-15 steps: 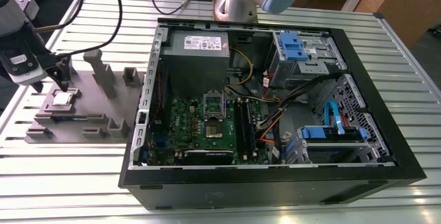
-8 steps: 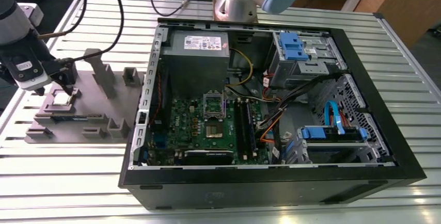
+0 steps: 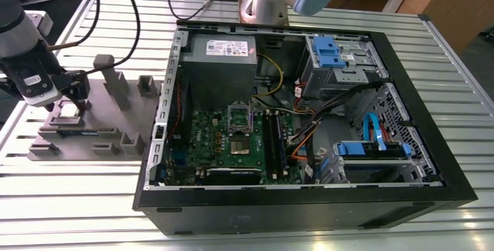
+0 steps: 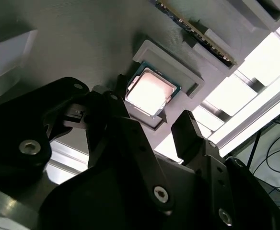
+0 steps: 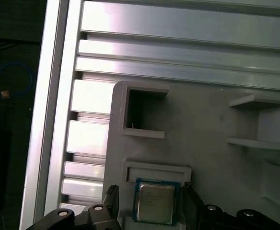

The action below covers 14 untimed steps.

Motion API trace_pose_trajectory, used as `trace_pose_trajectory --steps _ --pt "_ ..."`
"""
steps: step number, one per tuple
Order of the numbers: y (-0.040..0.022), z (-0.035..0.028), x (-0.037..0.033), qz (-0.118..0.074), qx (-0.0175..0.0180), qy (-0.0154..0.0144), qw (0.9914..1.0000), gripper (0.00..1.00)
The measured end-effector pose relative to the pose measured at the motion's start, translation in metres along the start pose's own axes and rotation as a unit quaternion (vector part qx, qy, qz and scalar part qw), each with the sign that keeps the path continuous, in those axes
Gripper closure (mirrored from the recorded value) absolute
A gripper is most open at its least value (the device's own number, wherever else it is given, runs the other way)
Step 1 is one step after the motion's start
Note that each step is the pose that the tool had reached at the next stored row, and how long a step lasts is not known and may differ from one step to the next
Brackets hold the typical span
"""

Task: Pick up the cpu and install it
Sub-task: 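Pick up the cpu and move it towards the insertion slot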

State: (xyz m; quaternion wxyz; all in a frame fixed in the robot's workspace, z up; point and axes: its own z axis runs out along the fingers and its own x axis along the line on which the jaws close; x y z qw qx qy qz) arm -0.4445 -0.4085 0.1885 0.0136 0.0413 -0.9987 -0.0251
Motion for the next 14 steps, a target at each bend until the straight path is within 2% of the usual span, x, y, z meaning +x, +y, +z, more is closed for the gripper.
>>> trace_pose_trajectory --steps 14 --pt "-0.0012 0.0060 0.0000 0.001 0.0003 -0.0003 1.00000 0.36"
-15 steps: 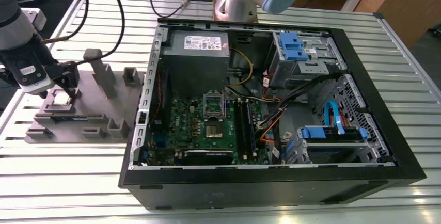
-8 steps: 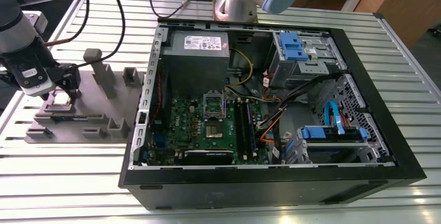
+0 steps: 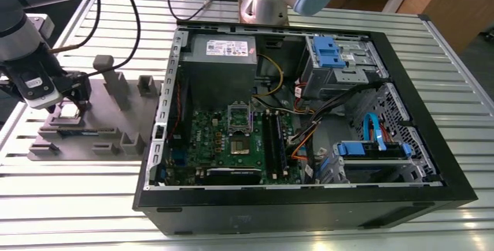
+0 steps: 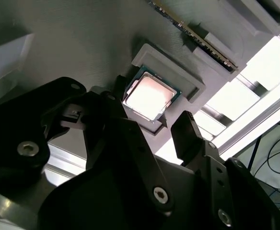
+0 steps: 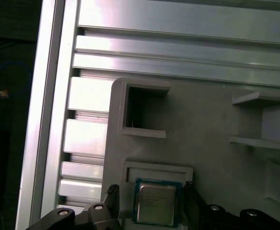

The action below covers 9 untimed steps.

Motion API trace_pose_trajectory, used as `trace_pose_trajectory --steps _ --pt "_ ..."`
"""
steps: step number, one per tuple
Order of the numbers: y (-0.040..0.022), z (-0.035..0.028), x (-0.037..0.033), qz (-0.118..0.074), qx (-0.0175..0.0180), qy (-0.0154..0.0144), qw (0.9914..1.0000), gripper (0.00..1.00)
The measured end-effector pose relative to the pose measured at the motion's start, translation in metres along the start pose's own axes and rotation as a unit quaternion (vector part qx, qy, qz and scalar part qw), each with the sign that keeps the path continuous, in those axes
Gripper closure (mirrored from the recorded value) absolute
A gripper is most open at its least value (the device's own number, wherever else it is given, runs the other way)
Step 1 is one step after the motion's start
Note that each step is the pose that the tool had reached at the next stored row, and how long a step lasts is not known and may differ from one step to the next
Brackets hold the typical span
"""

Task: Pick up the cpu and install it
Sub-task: 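Pick up the cpu and move it towards the insertion slot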

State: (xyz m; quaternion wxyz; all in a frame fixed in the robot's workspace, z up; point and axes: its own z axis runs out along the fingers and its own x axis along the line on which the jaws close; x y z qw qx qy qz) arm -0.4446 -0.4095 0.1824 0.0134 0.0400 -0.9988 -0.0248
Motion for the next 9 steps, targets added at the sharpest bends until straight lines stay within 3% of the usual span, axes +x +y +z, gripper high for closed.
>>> trace_pose_trajectory --steps 9 --pt "0.0000 0.0004 -0.0002 0.000 -0.0004 -0.0009 1.00000 0.36"
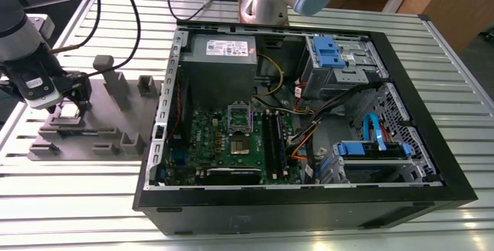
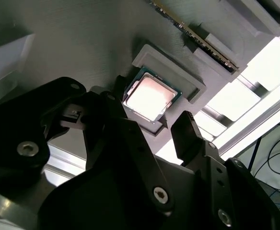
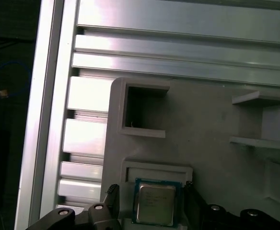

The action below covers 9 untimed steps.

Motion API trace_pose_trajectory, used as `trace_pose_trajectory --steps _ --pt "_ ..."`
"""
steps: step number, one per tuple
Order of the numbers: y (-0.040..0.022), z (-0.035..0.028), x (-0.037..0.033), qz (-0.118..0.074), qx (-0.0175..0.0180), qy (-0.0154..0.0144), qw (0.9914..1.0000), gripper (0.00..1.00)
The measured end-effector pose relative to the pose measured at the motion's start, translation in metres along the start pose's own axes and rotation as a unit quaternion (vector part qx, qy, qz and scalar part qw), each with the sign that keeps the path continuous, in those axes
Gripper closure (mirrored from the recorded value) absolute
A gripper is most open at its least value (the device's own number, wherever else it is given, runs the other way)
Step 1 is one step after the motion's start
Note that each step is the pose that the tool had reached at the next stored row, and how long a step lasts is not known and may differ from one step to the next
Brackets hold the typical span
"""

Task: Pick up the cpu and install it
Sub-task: 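Pick up the cpu and move it towards the insertion slot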

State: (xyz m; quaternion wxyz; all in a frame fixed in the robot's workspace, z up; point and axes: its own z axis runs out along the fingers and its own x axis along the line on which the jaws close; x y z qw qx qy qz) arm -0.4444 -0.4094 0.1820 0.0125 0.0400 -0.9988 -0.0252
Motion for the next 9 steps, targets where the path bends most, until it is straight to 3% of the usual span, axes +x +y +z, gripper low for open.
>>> trace_pose_trajectory --steps 9 --pt "0.0003 -0.0060 0.0001 0.000 0.0002 0.0002 1.00000 0.36"
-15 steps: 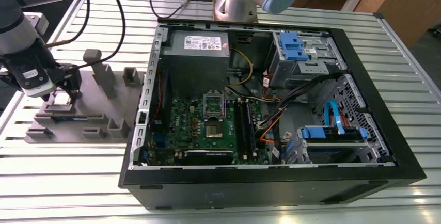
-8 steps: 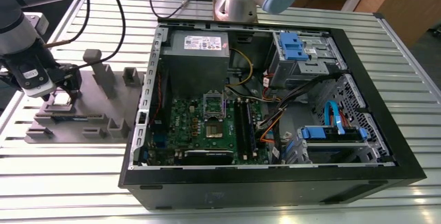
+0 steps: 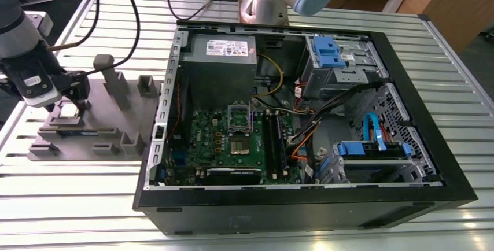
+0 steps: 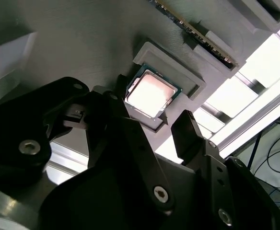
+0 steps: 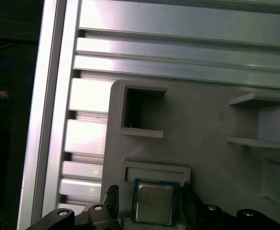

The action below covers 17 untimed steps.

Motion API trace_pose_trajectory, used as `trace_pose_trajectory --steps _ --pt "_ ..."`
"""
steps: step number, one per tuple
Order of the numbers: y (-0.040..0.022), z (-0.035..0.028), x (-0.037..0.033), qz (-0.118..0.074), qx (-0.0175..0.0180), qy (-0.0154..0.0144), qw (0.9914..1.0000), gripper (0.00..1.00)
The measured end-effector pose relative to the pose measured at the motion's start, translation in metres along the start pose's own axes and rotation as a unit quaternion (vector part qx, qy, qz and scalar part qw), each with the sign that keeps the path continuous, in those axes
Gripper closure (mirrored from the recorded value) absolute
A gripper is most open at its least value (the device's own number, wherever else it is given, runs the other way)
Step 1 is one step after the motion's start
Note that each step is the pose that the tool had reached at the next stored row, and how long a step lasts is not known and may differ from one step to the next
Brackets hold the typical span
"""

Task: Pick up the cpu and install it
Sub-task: 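Pick up the cpu and move it towards the insertion slot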

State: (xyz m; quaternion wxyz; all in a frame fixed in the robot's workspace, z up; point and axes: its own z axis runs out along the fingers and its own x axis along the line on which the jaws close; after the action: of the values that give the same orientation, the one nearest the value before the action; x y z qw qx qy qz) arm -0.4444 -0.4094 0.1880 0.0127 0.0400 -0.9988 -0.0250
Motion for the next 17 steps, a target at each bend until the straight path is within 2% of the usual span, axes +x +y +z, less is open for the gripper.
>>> trace_pose_trajectory --steps 17 --pt "-0.0046 0.0011 -0.0039 0.013 0.0003 -0.0005 0.99992 0.36"
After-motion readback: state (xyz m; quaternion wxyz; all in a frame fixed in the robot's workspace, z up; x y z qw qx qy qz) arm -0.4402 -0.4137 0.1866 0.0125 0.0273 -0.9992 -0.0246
